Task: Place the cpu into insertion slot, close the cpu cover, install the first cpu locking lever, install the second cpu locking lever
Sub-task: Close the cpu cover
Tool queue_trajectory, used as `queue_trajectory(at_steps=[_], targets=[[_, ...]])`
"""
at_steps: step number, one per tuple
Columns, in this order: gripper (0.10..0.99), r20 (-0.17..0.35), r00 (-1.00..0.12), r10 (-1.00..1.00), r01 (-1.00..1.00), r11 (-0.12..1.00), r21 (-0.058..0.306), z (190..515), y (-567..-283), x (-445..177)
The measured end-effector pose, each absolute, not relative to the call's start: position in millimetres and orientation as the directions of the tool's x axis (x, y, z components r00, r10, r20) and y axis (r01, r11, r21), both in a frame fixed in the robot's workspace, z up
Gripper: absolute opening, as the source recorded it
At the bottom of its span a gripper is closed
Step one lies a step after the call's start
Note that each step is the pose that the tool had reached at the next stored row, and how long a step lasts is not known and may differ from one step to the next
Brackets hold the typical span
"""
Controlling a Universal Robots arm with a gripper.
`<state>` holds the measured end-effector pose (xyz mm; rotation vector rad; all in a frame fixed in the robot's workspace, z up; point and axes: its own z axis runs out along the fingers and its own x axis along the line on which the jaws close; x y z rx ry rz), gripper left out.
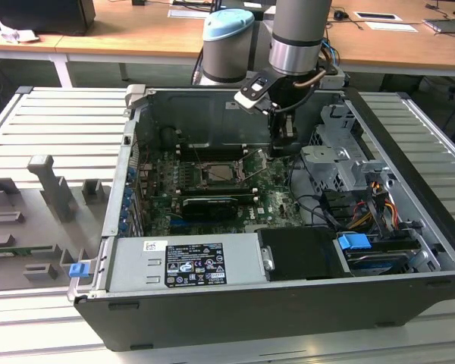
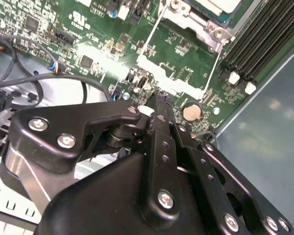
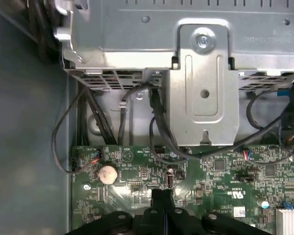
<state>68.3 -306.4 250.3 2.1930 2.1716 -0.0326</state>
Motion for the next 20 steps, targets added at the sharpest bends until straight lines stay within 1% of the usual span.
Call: queue_trajectory(at_steps=[5, 20], targets=[[0.106, -0.054, 0.010, 0.999, 1.000, -0.009, 0.020, 243.0, -306.2, 68.0], [0.106, -0.054, 0.007, 0.999, 1.000, -0.006, 0.018, 242.4, -306.3, 57.4]])
